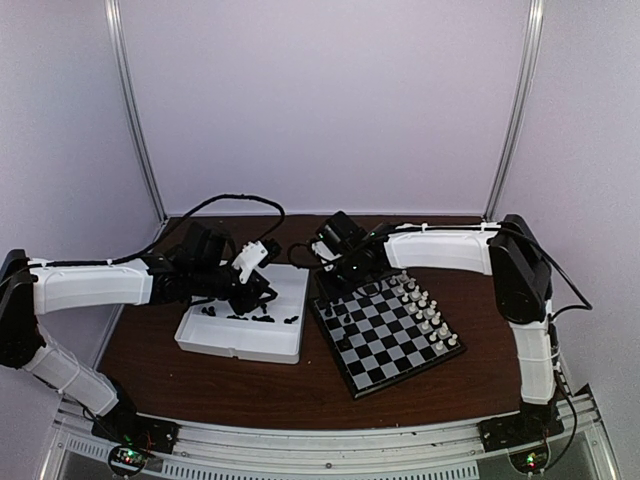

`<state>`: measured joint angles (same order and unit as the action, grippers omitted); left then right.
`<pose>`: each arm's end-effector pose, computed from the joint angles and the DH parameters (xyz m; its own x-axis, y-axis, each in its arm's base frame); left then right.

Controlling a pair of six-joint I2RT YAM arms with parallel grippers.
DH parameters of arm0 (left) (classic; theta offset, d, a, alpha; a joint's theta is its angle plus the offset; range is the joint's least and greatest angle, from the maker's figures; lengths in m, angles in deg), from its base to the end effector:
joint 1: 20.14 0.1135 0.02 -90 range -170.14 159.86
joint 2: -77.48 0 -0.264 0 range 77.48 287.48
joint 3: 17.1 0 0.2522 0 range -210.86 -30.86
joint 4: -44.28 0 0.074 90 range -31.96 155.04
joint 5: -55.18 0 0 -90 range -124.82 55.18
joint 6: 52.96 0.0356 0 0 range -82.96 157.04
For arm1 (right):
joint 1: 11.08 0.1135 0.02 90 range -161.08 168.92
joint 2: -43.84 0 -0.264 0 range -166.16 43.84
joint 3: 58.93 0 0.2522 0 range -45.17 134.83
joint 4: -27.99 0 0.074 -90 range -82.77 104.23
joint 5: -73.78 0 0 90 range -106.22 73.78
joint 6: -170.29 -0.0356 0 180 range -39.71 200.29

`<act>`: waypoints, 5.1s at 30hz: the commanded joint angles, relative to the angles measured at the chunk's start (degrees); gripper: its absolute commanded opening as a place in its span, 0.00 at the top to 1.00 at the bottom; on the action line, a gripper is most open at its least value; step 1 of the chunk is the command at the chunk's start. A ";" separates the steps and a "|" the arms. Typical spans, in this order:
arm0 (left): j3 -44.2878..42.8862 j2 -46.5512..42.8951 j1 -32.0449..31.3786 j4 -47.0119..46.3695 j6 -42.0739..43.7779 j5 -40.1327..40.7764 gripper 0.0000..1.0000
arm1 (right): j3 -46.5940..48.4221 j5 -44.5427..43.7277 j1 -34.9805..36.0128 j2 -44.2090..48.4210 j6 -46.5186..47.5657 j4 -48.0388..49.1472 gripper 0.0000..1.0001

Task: Set up the chess pieces on the board
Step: Place the chess piece on the chessboard, then pick up the chess piece from the storage box.

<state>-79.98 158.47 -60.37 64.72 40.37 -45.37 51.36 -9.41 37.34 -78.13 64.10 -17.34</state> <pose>0.2276 -0.2011 0.2279 -0.4317 0.4400 -0.7874 0.7706 0.6336 -0.0685 0.3063 0.3516 0.1947 -0.7536 -0.4323 -0.4952 -0.5992 0.7614 0.2473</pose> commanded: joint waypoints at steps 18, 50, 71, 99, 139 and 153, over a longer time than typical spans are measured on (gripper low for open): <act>-0.62 1.62 0.06 -0.66 0.46 0.55 0.65 | 2.26 -2.13 0.18 -3.86 1.24 0.45 0.88; -7.22 9.66 0.15 7.03 -4.12 13.37 0.65 | 0.61 -3.42 0.26 11.02 2.57 -1.61 0.65; -22.41 18.50 -0.46 30.36 -54.15 28.91 0.61 | -13.70 -3.91 0.20 23.63 -0.98 3.61 0.66; -24.96 30.58 -0.89 24.20 -59.05 22.12 0.63 | -16.87 -2.61 0.12 25.07 -1.39 5.73 0.67; -28.07 34.62 -1.52 23.92 -46.76 30.30 0.90 | -17.81 -1.84 0.16 25.78 -2.09 6.43 0.67; -21.88 19.40 -1.52 18.04 -56.37 19.69 0.90 | -21.81 1.89 0.22 27.01 -5.08 13.08 0.67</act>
<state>-104.18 183.67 -62.18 88.65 -10.01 -20.12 32.39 -10.29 37.41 -53.21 61.53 -9.78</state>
